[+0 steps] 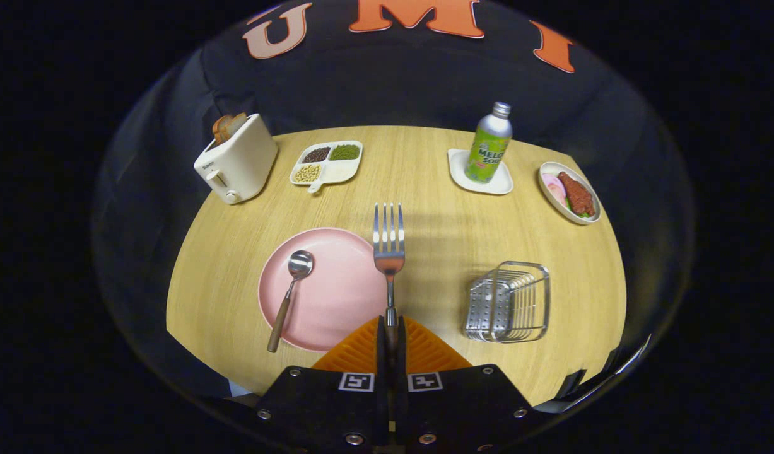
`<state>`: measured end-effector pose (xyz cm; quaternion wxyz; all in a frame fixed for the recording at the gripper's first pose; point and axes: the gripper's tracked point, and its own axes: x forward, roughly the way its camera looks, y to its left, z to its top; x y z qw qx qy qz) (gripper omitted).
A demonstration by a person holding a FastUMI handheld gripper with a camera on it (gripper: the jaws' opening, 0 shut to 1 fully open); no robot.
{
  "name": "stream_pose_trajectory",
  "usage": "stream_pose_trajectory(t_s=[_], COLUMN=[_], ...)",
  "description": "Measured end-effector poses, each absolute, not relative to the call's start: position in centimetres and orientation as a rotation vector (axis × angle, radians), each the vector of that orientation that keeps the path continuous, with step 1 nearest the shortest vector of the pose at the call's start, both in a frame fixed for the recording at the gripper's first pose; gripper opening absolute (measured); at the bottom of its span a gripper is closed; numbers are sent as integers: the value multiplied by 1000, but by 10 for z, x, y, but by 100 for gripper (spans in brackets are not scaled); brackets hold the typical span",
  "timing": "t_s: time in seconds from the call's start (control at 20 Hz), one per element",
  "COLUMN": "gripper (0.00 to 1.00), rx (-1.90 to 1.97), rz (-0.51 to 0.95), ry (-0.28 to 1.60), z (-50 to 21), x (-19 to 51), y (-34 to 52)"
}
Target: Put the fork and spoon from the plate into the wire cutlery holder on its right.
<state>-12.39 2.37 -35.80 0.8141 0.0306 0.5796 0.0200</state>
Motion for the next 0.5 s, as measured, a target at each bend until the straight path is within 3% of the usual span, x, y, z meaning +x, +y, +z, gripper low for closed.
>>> stream_pose_trajectory(t_s=[0.5], gripper=[5], rx=[-17], rz=[-42], ry=[1375], z=[-356], x=[-150], y=[-75])
